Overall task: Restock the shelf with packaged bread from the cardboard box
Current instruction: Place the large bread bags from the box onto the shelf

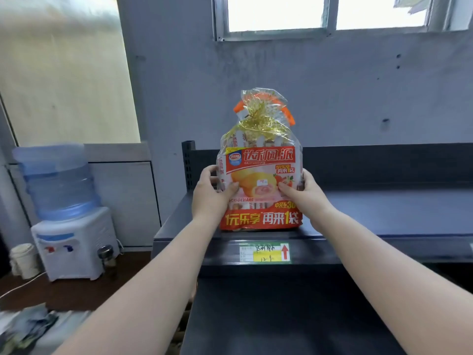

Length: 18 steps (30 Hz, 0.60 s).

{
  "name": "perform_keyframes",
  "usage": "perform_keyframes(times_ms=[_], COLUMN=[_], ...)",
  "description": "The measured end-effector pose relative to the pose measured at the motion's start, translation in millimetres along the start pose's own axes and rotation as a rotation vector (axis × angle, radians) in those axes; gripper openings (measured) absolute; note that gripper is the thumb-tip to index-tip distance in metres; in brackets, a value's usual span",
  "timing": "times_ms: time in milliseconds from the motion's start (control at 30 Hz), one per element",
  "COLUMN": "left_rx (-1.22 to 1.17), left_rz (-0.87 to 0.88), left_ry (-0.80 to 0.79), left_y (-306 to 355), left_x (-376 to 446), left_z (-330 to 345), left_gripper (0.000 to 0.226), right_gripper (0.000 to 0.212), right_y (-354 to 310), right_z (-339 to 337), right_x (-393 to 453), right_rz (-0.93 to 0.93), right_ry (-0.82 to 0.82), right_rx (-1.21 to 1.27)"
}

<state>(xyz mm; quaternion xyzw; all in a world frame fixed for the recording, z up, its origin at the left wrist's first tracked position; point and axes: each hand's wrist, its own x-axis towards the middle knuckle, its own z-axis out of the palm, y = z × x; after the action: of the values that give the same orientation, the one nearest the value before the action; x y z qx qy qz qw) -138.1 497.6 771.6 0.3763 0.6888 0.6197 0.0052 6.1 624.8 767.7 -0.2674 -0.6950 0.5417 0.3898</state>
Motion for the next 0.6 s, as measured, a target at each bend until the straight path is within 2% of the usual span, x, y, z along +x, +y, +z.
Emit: perform_keyframes(times_ms=[167,233,333,433,500,600], left_rx=[0.023,0.044,0.089,0.166,0.199,0.266], left_rz=[0.003,0.003,-0.007,0.041,0.083,0.081], left_ry=[-0.052,-0.083,-0.079,0.01,0.081,0.152], left_y=[2.2,1.3,0.4,0.3,-0.7,-6.0], left_x=[5.4,3.4,-1.8,-9.4,-15.5,-28.3], left_z=[-3.6,-5.9,-10.1,-20.5,-33.3,-63.0], left_gripper=[0.055,0.059,0.068,0.057,0.043,0.029], right_gripper=[0.048,0.055,0.077,0.057,0.049,0.05], right_y=[-2.3,-4.4,-8.5,-17.8,-25.3,-32.7], right_z=[1.1,2.4,5.6,12.3,24.6,56.7], right_x=[7.0,5.1,-2.6,-17.1,-27.1,-41.9], right_rz=[0.006,-0.014,-0.133,-0.364,-0.478,-0.586], right_ry=[0.023,0.058,0.254,0.453,0.428,0.269], right_rx=[-0.042,-0.086,-0.283,-0.365,-0.349,-0.379])
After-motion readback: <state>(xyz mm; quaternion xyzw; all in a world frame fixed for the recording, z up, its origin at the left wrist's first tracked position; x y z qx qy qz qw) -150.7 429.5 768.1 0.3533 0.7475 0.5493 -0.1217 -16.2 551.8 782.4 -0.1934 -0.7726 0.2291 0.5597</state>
